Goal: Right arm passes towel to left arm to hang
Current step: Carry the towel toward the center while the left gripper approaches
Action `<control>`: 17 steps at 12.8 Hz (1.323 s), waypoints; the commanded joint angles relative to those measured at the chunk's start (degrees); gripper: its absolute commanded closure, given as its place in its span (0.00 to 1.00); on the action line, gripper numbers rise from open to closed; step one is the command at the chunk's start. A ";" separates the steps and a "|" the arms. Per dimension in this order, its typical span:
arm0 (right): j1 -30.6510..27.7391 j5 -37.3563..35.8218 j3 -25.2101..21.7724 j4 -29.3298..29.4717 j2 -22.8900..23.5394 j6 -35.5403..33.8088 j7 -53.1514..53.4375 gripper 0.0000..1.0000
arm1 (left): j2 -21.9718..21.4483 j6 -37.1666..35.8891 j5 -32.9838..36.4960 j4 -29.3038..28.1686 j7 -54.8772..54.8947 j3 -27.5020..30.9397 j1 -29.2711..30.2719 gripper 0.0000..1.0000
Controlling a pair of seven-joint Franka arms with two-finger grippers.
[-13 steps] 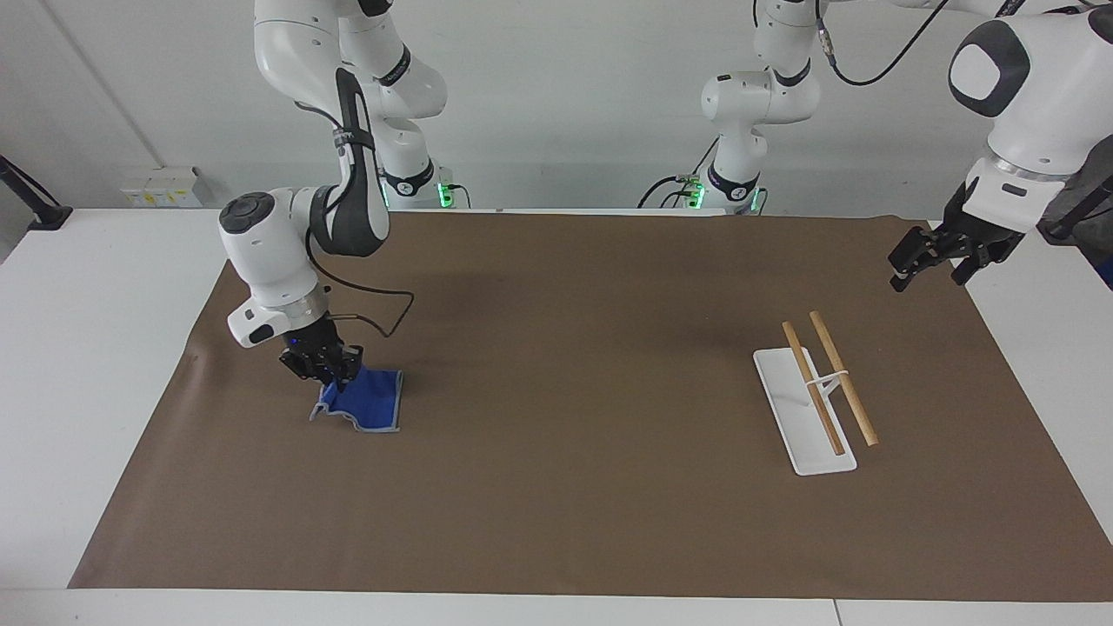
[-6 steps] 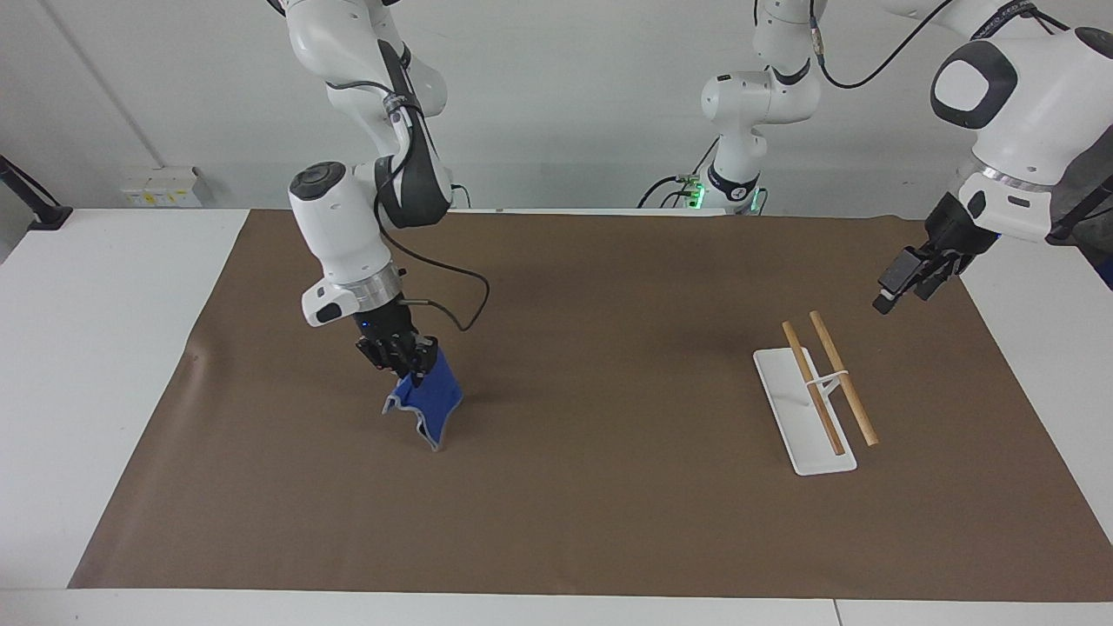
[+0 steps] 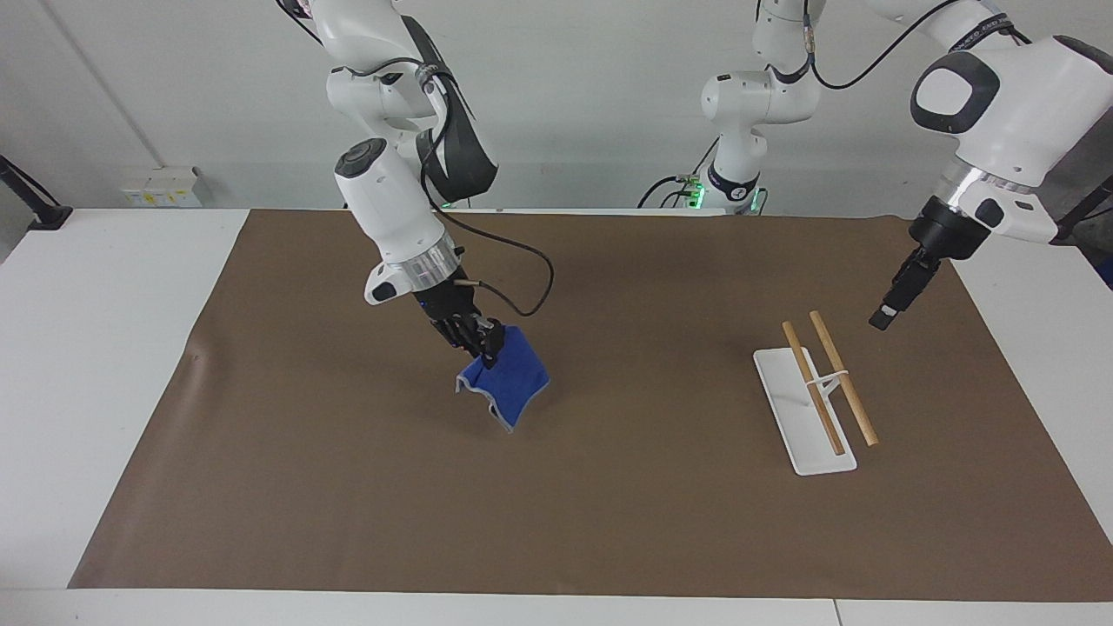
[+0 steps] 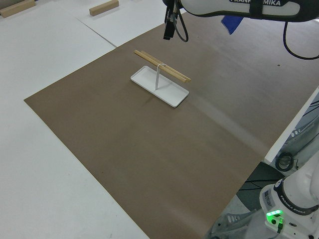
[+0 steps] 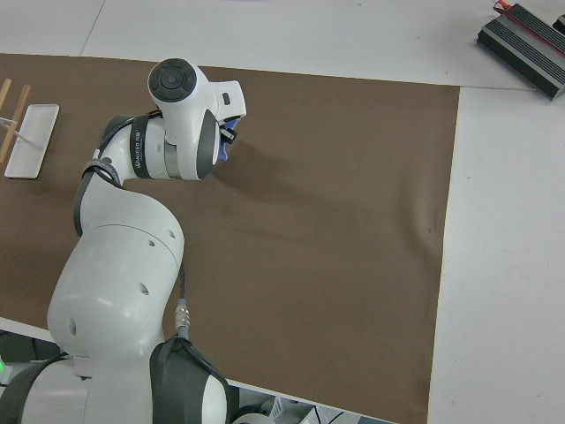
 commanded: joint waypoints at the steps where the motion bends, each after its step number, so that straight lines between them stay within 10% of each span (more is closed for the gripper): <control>1: 2.88 5.72 0.30 1.50 0.11 0.99 5.86 1.00 | -2.40 8.43 -1.95 -6.19 -9.90 0.35 -4.27 0.00; 17: 10.97 17.96 0.30 17.49 7.39 6.53 26.44 1.00 | 4.54 30.25 -5.65 -8.93 -45.35 0.44 -16.58 0.00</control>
